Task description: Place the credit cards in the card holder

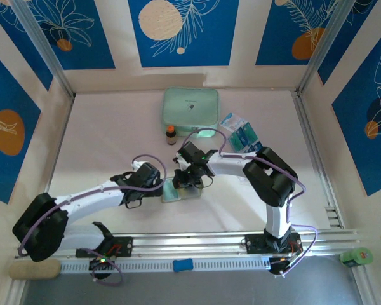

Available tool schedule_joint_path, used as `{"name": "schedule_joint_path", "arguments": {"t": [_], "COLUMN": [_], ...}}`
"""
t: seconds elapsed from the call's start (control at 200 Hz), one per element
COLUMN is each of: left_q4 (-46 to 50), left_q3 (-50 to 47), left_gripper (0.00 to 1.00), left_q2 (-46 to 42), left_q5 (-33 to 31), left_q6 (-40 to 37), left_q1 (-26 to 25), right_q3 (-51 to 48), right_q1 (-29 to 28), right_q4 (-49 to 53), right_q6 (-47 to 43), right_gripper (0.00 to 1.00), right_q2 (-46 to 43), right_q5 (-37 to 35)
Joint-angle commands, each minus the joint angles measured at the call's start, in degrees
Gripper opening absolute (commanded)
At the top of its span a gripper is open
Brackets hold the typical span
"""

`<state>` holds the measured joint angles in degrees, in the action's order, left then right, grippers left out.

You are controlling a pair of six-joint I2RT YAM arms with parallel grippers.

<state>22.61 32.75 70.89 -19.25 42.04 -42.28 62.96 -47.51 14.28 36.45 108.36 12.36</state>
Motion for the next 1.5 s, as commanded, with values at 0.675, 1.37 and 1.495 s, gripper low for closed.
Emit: {"name": "schedule_joint_path", "arguments": {"t": [0.675,1.37,1.495], "left_q4": [1.22,1.39,1.17], "left_q3": [2.91,8.57,10.71], "left_gripper": [1.0,1.0,1.0], "left_q2": [-0.15,2.18,3.97], "left_q5": [1.1,4.45,4.96], "left_q6": [-0.11,-1.59,-1.83], "left_q1": [1.07,0.95,0.38], "right_q3": [2.69,-0.19,-3.23], "right_q1": [-0.74,5.36,9.11], "right_q4": [1.53,2.72,3.21], "right_q6": [1.52,-0.09,-0.89], "right_gripper": [0.02,0.02,0.02], "right_q2": [0.04,-8.28,-11.8], "right_q5": [1.62,1.97,1.79]}}
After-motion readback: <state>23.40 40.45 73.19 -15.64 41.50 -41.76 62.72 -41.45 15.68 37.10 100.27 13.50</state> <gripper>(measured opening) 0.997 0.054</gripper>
